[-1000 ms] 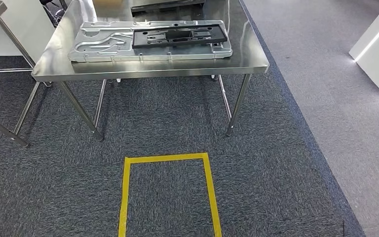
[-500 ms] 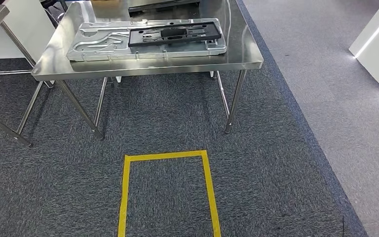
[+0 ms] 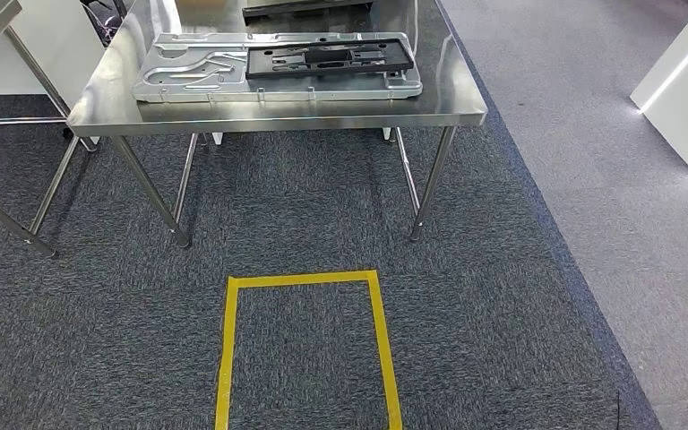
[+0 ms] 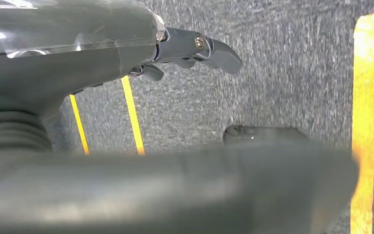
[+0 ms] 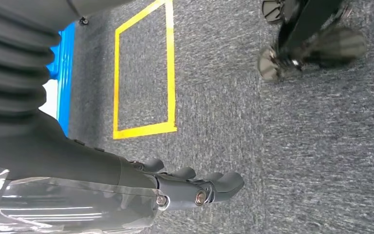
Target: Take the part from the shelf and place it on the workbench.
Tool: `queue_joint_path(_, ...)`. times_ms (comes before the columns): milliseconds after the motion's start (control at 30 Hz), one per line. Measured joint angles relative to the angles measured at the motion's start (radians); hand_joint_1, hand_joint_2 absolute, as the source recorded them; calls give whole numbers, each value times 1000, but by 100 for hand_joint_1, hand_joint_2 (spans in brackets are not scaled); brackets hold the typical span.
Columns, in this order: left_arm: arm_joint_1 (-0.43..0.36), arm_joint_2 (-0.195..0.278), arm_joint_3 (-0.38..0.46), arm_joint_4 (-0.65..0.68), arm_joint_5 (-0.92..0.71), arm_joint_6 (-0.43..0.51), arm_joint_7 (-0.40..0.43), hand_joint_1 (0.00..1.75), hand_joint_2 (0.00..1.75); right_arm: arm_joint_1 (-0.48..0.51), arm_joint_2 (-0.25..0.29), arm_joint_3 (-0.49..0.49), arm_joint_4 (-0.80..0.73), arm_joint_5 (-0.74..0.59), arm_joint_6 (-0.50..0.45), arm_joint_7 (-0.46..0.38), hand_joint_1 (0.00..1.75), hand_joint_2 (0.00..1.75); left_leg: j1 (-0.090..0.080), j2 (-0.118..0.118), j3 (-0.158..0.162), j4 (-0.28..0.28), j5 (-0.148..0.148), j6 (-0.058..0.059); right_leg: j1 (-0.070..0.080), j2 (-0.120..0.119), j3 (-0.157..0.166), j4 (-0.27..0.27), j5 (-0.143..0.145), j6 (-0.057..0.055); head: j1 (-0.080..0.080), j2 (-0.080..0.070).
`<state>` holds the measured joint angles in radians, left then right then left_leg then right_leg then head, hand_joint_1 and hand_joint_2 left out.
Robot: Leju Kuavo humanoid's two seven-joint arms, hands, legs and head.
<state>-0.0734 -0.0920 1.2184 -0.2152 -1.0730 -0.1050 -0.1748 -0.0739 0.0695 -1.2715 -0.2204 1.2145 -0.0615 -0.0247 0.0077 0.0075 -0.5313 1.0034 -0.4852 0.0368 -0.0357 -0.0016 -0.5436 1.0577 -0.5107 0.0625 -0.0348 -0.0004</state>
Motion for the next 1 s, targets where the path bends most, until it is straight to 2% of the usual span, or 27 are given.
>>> queue_joint_path(33, -1, 0, 0, 0, 2, 3, 0, 0, 175, -1, 2, -1, 0, -1, 2, 1, 0, 175, -2, -1, -3, 6, -3, -4, -2, 2, 20, -43, 11, -3, 0, 0)
queue_joint_path(67, -1, 0, 0, 0, 4, 6, -2, 0, 175, -2, 3, -1, 1, -2, 4, 0, 0, 175, -5, -1, -6, 11, -6, -8, -1, 4, 28, -63, 12, -6, 0, 0)
queue_joint_path(133, -1, 1, 1, 0, 6, 12, -6, 0, 175, -3, 5, -3, 2, -5, 6, -3, 0, 175, -6, -2, -9, 12, -5, -14, 4, 6, 25, -63, 12, -17, -1, 0)
queue_joint_path(333, 5, 2, -41, -1, 58, 20, -9, 0, 175, 4, 4, 37, 0, -58, 5, -4, 0, 175, -1, -2, -9, 7, 1, -24, 12, 7, 22, -62, 15, -24, -1, 0)
queue_joint_path(367, 8, 3, -55, -2, 73, 22, -7, 0, 175, 6, 3, 51, -1, -75, 5, -4, 0, 131, 0, -2, -9, 6, 1, -24, 12, 7, 22, -62, 15, -24, -1, 0)
queue_joint_path(467, 18, 6, -104, -5, 123, 28, 3, 0, 44, 15, 0, 100, -6, -131, 6, -2, 0, 0, 1, -2, -9, 6, 2, -24, 13, 7, 22, -62, 15, -25, -1, 0)
queue_joint_path(500, 21, 8, -122, -7, 140, 30, 5, 0, 0, 18, 0, 117, -7, -151, 6, -2, 0, 0, 1, -2, -9, 6, 2, -25, 13, 7, 22, -62, 15, -25, -1, 0)
queue_joint_path(1000, 72, 28, -403, -45, 391, 50, 50, 0, 0, 68, -17, 415, -44, -436, 19, 3, 0, 0, 2, -2, -9, 7, 2, -24, 11, 7, 22, -62, 15, -25, -1, 0)
